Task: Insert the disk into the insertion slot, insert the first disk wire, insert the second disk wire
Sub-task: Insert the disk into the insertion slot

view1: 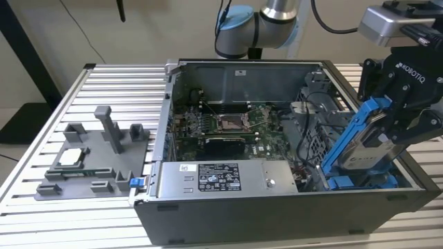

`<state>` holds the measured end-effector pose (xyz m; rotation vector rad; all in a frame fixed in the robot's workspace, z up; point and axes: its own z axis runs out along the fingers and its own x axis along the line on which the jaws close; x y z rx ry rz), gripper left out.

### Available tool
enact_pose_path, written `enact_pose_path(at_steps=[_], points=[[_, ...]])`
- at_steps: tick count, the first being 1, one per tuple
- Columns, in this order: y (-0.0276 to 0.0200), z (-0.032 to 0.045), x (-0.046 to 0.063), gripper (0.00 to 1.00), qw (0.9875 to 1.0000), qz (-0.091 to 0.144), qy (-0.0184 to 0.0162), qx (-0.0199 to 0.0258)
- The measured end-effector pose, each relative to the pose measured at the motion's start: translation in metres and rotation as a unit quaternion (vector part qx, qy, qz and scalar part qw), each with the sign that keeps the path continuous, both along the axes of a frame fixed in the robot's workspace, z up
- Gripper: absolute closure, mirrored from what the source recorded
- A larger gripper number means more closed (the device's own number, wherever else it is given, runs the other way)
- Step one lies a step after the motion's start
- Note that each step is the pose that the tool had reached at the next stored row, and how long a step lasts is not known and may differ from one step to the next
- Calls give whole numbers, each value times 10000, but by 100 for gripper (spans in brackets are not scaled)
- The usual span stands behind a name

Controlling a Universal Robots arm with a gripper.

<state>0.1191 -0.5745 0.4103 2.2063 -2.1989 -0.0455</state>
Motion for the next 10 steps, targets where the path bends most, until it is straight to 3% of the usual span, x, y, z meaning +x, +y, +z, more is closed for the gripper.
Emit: enact_pose_path(at_steps=[10], points=[[49,-162,1,100,10000,2,0,0]])
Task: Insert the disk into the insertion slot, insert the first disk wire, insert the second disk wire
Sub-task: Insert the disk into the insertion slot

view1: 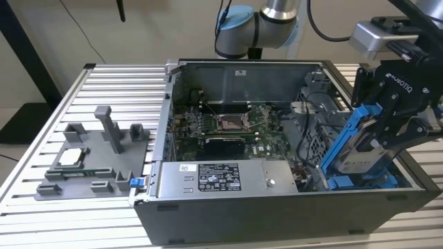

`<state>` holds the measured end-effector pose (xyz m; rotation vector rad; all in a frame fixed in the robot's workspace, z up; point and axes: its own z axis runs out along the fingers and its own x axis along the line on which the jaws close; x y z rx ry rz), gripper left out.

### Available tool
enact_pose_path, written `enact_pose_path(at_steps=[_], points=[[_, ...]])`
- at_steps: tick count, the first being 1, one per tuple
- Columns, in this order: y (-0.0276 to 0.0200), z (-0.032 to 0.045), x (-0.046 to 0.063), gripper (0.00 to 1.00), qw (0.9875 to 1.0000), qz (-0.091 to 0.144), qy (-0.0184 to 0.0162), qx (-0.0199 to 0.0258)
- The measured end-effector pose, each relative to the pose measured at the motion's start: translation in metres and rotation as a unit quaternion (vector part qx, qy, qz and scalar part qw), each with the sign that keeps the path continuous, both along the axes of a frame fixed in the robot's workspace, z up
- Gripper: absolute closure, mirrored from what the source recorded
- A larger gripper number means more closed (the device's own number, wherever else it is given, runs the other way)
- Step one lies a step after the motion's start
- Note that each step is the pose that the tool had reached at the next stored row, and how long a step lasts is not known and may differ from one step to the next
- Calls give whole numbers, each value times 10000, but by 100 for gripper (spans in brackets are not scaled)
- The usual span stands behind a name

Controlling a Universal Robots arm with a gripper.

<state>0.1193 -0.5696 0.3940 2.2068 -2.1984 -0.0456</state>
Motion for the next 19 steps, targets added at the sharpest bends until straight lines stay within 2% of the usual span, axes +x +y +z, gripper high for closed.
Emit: enact_pose_path(at_steps=[6,19], points=[[0,-68,0,100,10000,0,0,-1],[0,-44,0,100,10000,0,0,1]])
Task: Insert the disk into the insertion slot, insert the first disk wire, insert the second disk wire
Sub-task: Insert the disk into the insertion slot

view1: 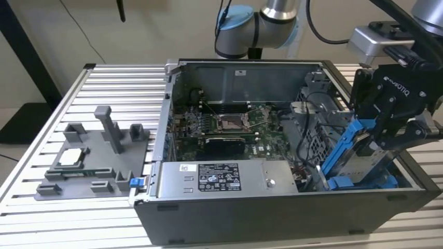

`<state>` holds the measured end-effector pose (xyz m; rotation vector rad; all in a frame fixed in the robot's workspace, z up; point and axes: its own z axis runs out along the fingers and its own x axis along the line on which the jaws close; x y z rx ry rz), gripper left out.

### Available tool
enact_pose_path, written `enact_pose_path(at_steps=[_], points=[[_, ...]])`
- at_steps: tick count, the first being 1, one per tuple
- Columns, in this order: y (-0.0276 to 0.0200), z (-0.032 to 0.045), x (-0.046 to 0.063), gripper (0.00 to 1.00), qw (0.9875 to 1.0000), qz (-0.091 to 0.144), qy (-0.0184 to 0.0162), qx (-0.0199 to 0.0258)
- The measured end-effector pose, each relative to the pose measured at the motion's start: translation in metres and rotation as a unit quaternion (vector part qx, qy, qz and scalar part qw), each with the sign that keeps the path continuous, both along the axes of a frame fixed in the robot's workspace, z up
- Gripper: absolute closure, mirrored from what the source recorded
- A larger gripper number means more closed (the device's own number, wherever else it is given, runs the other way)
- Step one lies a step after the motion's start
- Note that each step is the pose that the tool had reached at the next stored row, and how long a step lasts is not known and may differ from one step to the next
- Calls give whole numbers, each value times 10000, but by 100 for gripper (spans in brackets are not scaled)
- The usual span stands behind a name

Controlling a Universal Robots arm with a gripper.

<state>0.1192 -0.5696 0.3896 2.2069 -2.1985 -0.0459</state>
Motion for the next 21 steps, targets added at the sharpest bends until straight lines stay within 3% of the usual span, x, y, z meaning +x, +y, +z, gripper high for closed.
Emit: enact_pose_path(at_steps=[3,4,8,10,11,13,16,17,19,21], points=[[0,5,0,100,10000,0,0,0],[0,6,0,0,10000,0,0,0],[0,14,-1,0,10000,0,0,4],[1,13,-4,0,10000,-4,-2,56],[1,14,-8,0,9999,-9,-4,124],[1,13,-13,0,9995,-24,-9,304],[1,14,-25,0,9983,-54,-17,580],[-1,16,-26,0,9979,-65,-18,652],[-12,25,-25,0,9975,-70,-11,698],[-43,53,-25,0,9974,-71,6,710]])
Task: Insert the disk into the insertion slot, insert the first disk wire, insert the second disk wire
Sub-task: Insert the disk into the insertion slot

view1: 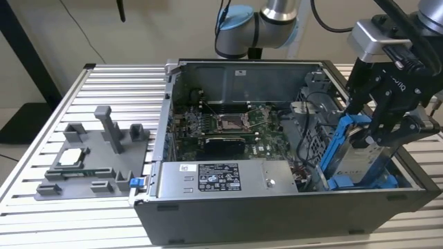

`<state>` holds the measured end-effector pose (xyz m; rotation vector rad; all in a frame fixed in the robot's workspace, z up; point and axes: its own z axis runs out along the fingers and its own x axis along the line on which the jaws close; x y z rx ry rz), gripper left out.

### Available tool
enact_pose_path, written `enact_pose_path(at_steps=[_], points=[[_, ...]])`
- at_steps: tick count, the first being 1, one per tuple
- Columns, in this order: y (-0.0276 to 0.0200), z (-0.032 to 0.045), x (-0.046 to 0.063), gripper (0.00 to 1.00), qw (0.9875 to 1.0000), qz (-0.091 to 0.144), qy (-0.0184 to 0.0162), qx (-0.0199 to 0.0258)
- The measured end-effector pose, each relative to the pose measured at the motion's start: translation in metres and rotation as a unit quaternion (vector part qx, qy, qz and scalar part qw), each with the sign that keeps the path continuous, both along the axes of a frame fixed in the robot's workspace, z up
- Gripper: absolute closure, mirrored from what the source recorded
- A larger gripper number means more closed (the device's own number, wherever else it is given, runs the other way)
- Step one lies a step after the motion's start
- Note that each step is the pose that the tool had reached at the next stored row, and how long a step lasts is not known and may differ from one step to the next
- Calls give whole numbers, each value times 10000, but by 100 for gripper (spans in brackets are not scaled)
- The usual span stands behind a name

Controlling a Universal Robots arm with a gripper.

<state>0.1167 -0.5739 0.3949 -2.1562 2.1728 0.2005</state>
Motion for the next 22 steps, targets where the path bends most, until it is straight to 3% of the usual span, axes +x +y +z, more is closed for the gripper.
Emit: enact_pose_path(at_steps=[7,13,18,22], points=[[-82,113,0,0,10000,-1,44,-11],[-84,120,0,0,10000,-1,42,-12],[-77,99,0,0,10000,-1,-87,49],[-42,57,0,0,9999,-1,-126,57]])
